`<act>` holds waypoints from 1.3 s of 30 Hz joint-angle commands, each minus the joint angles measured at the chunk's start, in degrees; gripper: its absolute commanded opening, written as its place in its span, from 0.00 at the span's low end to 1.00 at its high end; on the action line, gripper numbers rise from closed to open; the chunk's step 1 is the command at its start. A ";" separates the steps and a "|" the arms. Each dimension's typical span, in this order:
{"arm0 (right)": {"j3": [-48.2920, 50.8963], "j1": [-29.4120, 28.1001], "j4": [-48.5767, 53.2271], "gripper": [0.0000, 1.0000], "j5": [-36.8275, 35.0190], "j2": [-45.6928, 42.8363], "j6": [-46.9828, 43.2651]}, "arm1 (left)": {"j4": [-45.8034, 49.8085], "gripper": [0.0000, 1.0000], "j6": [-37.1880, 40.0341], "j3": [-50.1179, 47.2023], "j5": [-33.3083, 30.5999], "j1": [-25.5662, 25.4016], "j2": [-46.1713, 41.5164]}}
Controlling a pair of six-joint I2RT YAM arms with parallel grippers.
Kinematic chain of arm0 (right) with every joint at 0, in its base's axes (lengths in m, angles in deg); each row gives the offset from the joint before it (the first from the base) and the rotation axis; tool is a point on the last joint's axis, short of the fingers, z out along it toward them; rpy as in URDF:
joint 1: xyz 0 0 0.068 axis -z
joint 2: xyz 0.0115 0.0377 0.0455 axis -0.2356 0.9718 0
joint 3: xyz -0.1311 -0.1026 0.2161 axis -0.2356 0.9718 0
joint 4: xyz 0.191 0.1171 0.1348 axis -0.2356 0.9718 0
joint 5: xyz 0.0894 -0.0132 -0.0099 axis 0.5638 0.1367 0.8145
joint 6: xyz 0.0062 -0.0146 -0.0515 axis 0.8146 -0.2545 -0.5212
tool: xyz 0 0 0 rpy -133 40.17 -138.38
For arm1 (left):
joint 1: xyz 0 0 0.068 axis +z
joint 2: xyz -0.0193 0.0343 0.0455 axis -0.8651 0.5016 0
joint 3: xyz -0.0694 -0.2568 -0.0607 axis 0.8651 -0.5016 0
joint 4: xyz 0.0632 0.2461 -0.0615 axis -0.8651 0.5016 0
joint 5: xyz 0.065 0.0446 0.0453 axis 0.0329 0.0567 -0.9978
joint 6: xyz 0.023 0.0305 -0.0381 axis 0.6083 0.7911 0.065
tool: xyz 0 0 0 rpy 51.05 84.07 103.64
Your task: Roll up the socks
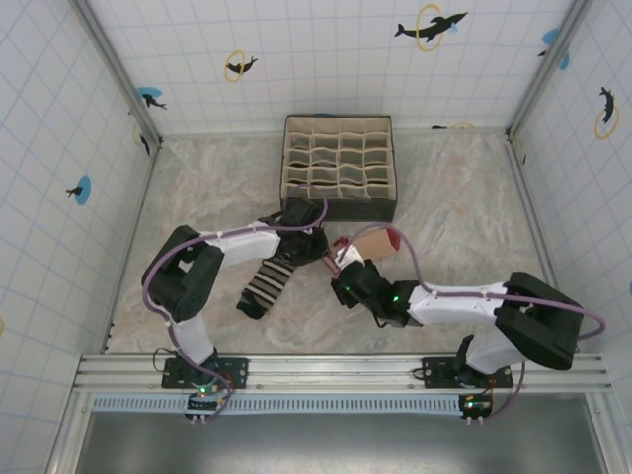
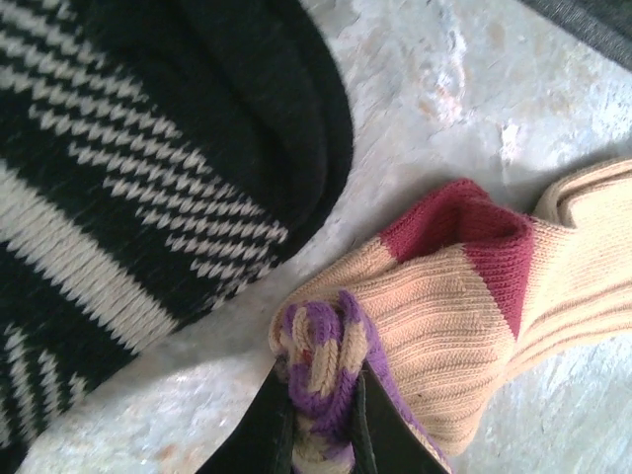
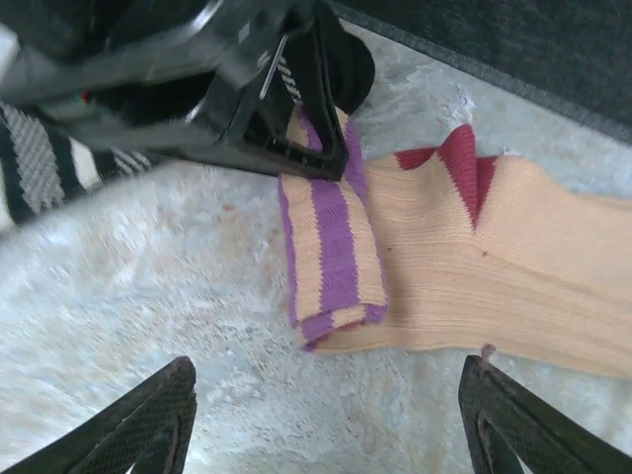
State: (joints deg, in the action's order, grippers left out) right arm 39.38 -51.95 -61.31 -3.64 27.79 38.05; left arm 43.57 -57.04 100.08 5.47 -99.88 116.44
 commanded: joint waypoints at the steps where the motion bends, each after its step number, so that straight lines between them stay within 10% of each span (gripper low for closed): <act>1: -4.18 -3.81 2.34 0.71 -17.41 5.85 -7.54 | 2.49 0.00 0.09 -2.49 2.35 0.26 -1.67; 15: -12.56 -7.82 -3.24 0.63 -20.02 22.69 -12.36 | 2.30 0.00 0.17 -5.74 4.06 0.66 -3.71; 25: -9.57 -4.72 -1.92 0.04 -14.82 22.89 -6.73 | 1.56 0.00 -0.09 -6.61 4.87 1.31 -4.58; 32: -1.98 -0.37 -5.30 0.00 -3.38 16.58 -0.84 | 0.30 0.51 -0.19 -6.41 5.77 2.35 -6.84; 39: 1.62 5.04 -7.62 0.00 10.06 13.41 2.93 | -0.67 0.69 0.79 -5.00 7.03 2.75 -9.10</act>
State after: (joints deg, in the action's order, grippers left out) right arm 38.55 -48.26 -71.34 -3.46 40.75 37.44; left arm 41.89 -57.74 94.02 11.48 -97.69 109.10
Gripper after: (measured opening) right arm 0.145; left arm 0.681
